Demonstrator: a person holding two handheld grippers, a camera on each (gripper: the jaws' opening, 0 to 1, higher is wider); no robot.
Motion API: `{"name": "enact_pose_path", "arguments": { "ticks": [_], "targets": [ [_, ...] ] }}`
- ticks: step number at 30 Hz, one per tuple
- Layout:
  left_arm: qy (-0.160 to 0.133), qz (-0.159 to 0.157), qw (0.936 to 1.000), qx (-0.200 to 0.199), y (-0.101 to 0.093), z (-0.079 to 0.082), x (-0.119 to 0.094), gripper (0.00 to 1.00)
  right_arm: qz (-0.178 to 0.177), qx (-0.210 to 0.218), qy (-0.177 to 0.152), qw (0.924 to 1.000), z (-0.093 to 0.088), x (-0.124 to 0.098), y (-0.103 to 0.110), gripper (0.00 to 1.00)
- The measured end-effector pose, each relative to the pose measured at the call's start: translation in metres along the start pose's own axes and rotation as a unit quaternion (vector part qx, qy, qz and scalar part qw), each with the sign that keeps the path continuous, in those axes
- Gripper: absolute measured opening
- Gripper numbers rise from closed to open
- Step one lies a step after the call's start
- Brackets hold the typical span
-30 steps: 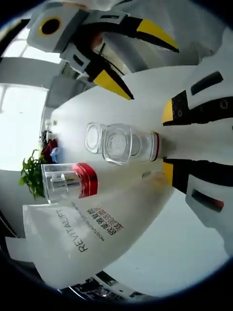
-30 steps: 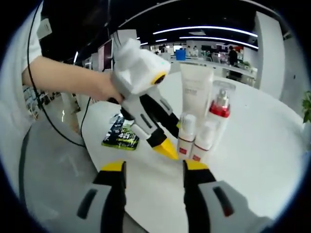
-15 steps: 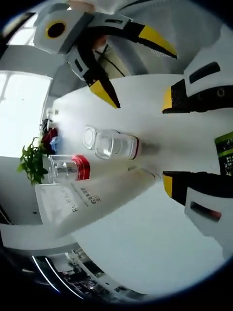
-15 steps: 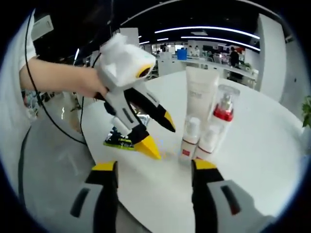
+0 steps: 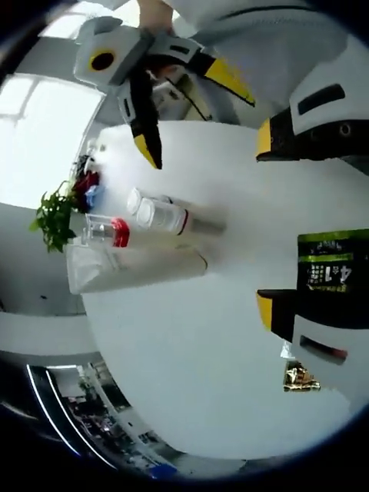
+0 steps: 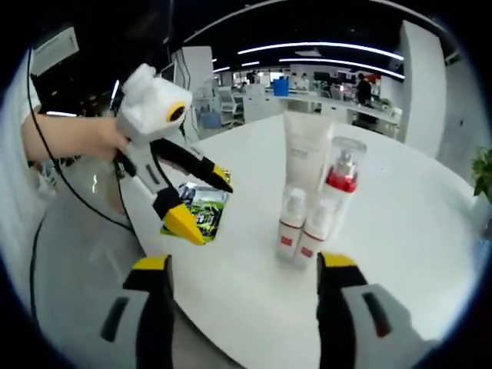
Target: Arrange the skincare products in the storage area until every visible bottle or jar stands upright without overlapping.
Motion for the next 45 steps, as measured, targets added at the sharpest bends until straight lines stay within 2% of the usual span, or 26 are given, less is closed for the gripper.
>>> {"name": "enact_pose_path", "arguments": {
  "ticks": [5, 13, 26, 31, 41, 45],
  "targets": [
    [0.002, 0.018, 0.9996, -0.022, 0.003, -0.013, -0.015, 0.69, -0.003, 0.016, -0.015, 0.9998, 0.000, -0.006, 0.000, 0.78],
    [0.009, 0.044, 0.9978, -0.048, 0.003, -0.037, -0.038, 0.75, -0.017, 0.036, -0.030, 0.9988, -0.009, -0.019, -0.002, 0.86],
    [0.011, 0.086, 0.9912, -0.099, 0.008, -0.070, -0.080, 0.84, -0.033, 0.064, -0.044, 0.9965, -0.014, -0.034, -0.002, 0.95],
    [0.010, 0.090, 0.9883, -0.123, 0.006, -0.078, -0.092, 0.86, -0.041, 0.061, -0.056, 0.9957, -0.011, -0.039, 0.001, 1.00],
    [-0.001, 0.110, 0.9809, -0.161, 0.006, -0.088, -0.109, 0.95, -0.048, 0.080, -0.055, 0.9941, -0.015, -0.045, 0.009, 1.00],
    [-0.009, 0.111, 0.9773, -0.180, 0.005, -0.089, -0.113, 0.97, -0.060, 0.080, -0.068, 0.9927, -0.007, -0.048, 0.010, 1.00]
  ]
}}
Point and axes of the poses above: the point that each gripper's makers call its tool centre point, and the gripper's own axes: x roughly forward along the fingers, y roughly to its left, z roughly out of its top, the point moved 5 cm from there along -x, roughly backward along the fingers, and after that the axes turned 14 degrees about z, right-handed, at the moved point
